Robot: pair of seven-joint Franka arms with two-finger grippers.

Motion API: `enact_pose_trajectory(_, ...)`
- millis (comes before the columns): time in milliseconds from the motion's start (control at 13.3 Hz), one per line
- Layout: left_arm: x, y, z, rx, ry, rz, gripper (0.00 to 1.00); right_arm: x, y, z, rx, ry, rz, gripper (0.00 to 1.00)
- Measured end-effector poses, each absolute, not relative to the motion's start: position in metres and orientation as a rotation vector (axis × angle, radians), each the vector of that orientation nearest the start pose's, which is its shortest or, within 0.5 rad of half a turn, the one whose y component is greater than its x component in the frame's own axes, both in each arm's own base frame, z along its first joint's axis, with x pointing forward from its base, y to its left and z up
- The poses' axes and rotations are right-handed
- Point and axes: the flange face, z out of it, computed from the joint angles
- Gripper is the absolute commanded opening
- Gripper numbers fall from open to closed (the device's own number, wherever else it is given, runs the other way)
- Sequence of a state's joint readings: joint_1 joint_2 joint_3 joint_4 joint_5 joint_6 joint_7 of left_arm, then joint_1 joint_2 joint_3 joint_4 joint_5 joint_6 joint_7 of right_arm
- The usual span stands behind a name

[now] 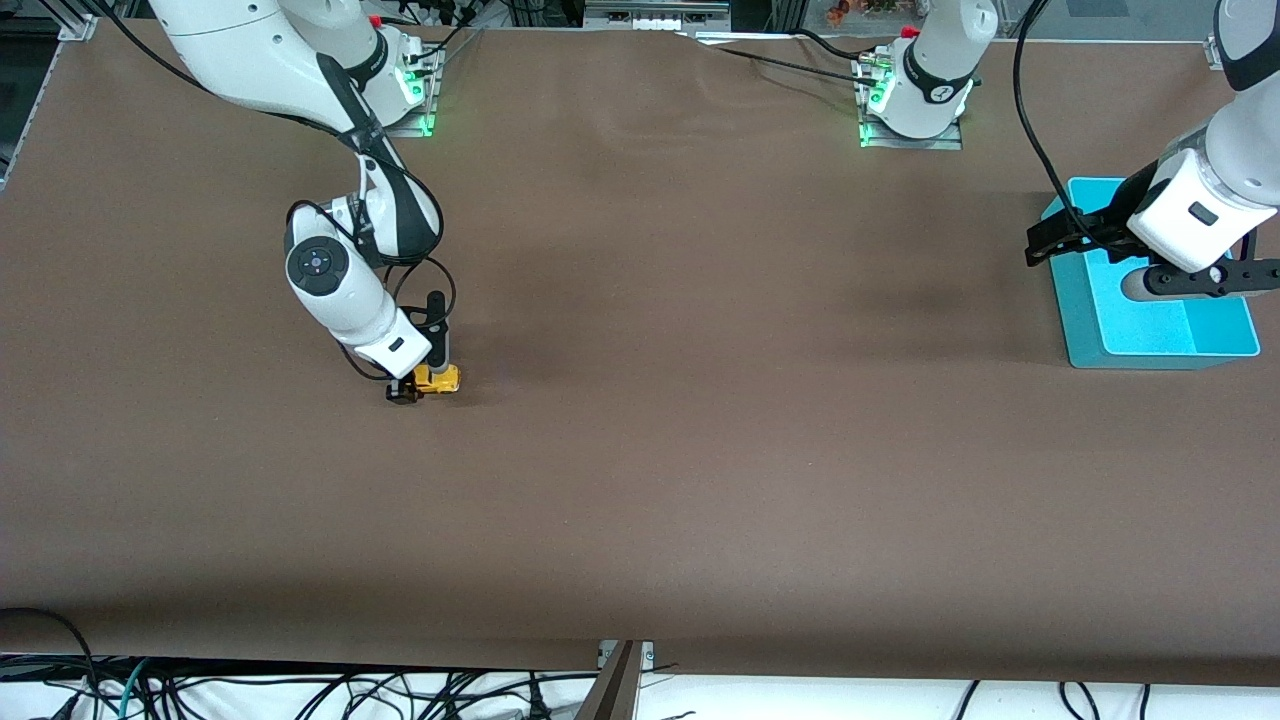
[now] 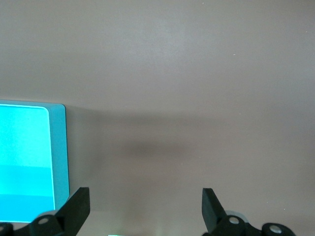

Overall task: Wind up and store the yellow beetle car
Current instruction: 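Lower the right gripper over the yellow car and close on it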

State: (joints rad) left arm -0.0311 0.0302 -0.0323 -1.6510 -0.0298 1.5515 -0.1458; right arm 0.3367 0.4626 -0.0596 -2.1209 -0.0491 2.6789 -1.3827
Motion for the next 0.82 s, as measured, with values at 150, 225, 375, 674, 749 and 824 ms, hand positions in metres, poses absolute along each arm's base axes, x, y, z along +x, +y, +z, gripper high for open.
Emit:
enact_pose_trajectory(150,0.555,-0.038,0.568,-3.149,-0.132,0.209,1.00,0.563,0.162,0.201,2.003,2.304,0.069,0.23)
enact_pose_trajectory(225,0.555,-0.038,0.568,-3.149,-0.132,0.209,1.00,0.564,0.162,0.203,2.005,2.305,0.065,0.23)
enact_pose_trajectory(375,0.555,-0.038,0.568,-3.149,-0.132,0.209,1.00,0.564,0.162,0.208,2.009,2.309,0.051,0.22)
enact_pose_trajectory(674,0.555,-0.038,0.568,-3.149,-0.132,0.209,1.00,0.561,0.163,0.209,2.018,2.325,0.006,0.22)
enact_pose_trajectory(749,0.555,-0.038,0.568,-3.149,-0.132,0.209,1.00,0.559,0.165,0.206,2.015,2.335,-0.002,0.22)
enact_pose_trajectory(824,0.555,-0.038,0.568,-3.149,-0.132,0.209,1.00,0.556,0.169,0.203,2.010,2.346,-0.009,0.22)
